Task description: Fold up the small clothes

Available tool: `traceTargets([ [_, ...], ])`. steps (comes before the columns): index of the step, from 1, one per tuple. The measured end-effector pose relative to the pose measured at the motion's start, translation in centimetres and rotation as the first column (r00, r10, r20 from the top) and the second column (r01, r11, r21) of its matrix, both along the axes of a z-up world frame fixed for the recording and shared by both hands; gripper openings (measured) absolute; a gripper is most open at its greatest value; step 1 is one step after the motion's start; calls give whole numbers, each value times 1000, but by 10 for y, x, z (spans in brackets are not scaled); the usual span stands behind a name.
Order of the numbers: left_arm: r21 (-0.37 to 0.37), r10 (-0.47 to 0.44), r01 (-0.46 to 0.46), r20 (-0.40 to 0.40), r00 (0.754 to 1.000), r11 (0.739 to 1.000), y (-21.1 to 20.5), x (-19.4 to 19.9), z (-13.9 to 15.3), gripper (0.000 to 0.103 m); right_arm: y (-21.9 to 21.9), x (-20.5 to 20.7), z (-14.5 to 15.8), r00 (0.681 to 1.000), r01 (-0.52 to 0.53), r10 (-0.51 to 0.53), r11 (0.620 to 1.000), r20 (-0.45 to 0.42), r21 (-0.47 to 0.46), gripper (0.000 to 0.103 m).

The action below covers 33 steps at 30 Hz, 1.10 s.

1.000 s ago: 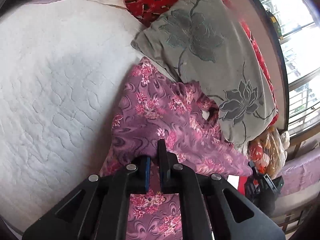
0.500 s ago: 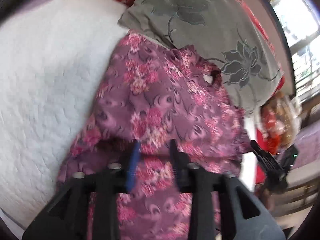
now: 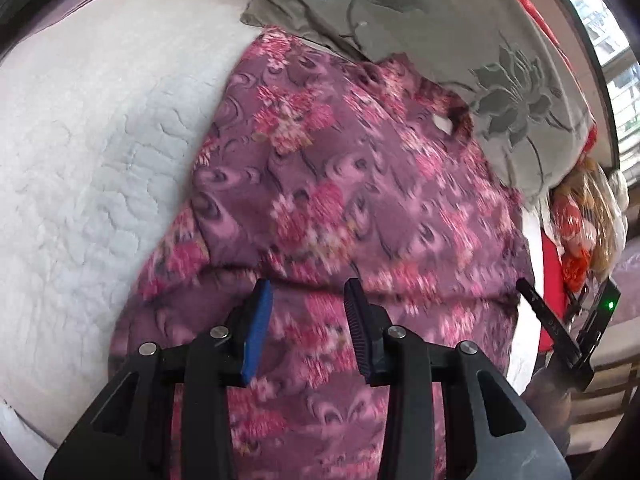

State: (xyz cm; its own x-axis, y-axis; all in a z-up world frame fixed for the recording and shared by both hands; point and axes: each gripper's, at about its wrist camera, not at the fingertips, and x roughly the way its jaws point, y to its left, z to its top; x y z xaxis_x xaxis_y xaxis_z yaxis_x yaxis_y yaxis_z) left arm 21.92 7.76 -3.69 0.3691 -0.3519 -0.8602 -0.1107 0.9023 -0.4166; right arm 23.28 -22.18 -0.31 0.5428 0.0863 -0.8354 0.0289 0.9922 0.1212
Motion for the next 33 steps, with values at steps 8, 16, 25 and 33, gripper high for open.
traceTargets([
  [8,110,-102,103,-17,995,989,-26,-48,-12,50,5,-51,-31,973,-151,135,986,-189,-74,38],
  [16,27,-131,133,-65,989,991,2,-97,20,51,-32,-116,-3,983,-90,99,994,-156,67,45],
  [25,-101,-155,137,-201,967,985,58,-197,-16,54,-85,-254,-43,962,-61,125,965,-242,255,49],
  [33,-239,-169,109,-244,955,965,61,-237,-35,60,-105,-284,-99,969,81,73,807,-235,585,54],
])
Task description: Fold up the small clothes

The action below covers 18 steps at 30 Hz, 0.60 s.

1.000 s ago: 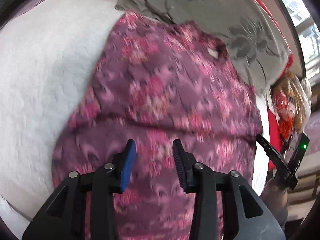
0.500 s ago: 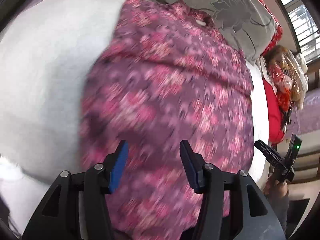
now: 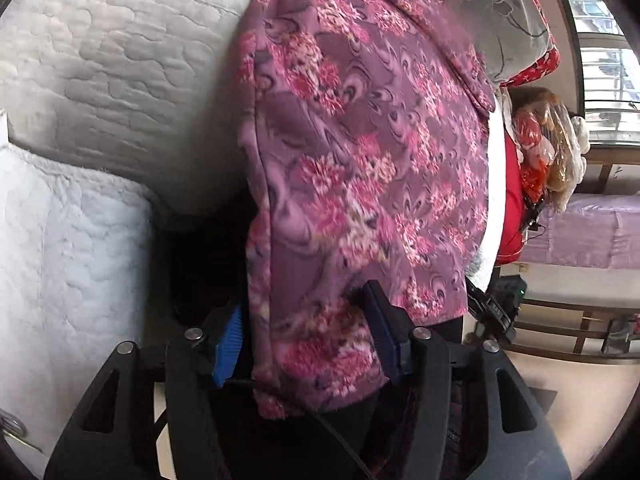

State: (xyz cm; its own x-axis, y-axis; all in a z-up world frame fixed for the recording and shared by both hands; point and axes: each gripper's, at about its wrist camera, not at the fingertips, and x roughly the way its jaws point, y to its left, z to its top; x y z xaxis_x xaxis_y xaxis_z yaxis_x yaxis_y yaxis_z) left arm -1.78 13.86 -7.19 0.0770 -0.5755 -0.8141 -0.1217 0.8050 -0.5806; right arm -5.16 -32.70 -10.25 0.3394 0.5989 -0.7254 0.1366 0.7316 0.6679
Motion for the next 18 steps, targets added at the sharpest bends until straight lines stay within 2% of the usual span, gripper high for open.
traceTargets([
  [1,-6,-1,1,8,1000,1000,-1,-3,1,64,1,0,-4,1000,5,-5,999,10,36,57],
  [5,-18,11,-11,9,1000,1000,-3,-6,1,65,2,7,-20,998,46,-51,977,22,206,58],
  [7,-8,17,-17,28,999,1000,-5,-8,4,60,9,10,-22,999,25,-34,968,31,250,57],
  [8,10,13,-13,43,999,1000,-6,-10,6,44,14,11,-19,999,-6,-6,968,48,250,45],
  [9,47,-2,-1,61,998,999,-9,-10,9,40,16,11,-14,998,-32,17,971,63,236,33],
  [10,68,-19,13,82,996,998,-11,-12,13,34,21,12,-7,995,-68,52,976,82,208,9],
  [12,92,-33,24,102,994,995,-13,-12,17,19,26,11,8,989,-104,86,983,123,154,7],
  [13,73,-39,31,113,993,997,-12,-11,20,2,28,12,19,984,-123,102,983,149,134,7],
  [18,-45,-8,15,166,986,999,-7,-4,40,2,33,14,62,959,-166,143,983,245,74,6],
])
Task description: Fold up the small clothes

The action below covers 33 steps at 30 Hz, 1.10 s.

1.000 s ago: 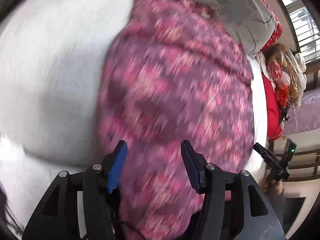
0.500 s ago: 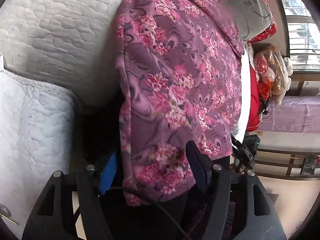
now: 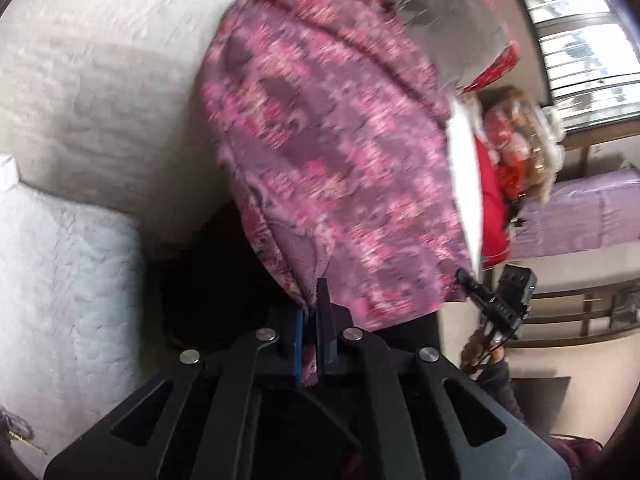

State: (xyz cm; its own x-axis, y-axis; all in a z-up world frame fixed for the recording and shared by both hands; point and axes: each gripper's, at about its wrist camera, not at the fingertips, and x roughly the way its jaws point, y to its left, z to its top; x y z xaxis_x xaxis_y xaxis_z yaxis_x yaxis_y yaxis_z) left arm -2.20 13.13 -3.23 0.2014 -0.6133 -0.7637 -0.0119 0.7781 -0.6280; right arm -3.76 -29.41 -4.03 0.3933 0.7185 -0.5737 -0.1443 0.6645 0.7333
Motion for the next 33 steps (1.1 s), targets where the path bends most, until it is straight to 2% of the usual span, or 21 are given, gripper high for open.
traceTargets([
  [5,-144,30,-22,53,998,989,0,8,19,2,3,6,32,998,-2,-2,999,64,49,6],
  [8,-260,82,-62,64,995,964,8,17,28,2,5,14,45,996,3,-11,995,84,97,6],
  [10,-294,113,-86,75,991,952,12,23,32,2,9,20,52,995,10,-23,991,93,130,6],
  [16,-329,172,-137,80,982,934,25,47,35,2,6,46,67,991,60,-85,973,107,221,6],
  [21,-352,214,-171,87,973,920,35,78,37,2,5,80,75,986,104,-131,967,102,232,6],
  [28,-338,255,-199,127,959,920,45,152,48,2,1,154,79,972,184,-212,953,98,240,6],
  [33,-319,283,-232,123,951,919,47,220,40,2,-9,218,62,956,272,-291,926,39,261,6],
])
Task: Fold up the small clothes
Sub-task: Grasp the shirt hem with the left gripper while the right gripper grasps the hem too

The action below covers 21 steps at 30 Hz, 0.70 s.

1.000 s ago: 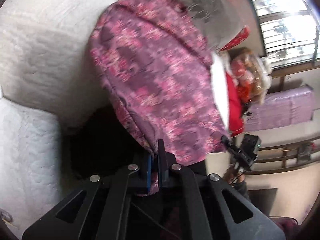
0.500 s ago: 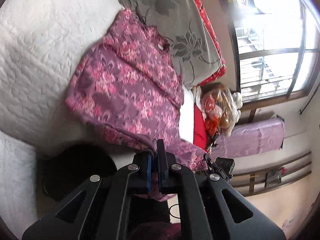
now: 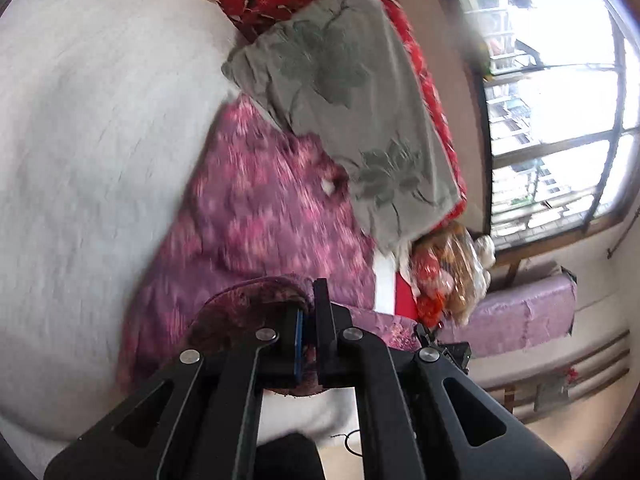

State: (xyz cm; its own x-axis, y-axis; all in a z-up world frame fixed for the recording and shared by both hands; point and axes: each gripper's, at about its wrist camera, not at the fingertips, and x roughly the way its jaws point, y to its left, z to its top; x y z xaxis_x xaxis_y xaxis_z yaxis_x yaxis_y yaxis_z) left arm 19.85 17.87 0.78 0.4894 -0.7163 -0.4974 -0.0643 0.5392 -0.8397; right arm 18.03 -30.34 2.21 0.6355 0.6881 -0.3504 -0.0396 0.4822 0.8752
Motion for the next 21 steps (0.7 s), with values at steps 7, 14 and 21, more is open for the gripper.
traceTargets([
  [7,-15,44,-45,-52,998,999,1,84,-28,2,-7,75,-35,992,93,-89,995,-89,39,6],
  [14,-5,125,-127,-132,983,992,11,141,-56,2,-15,131,-61,975,173,-161,983,-153,65,9],
  [21,-126,103,-126,-175,979,984,20,153,-51,7,-39,142,-67,947,273,-244,954,-209,125,16],
])
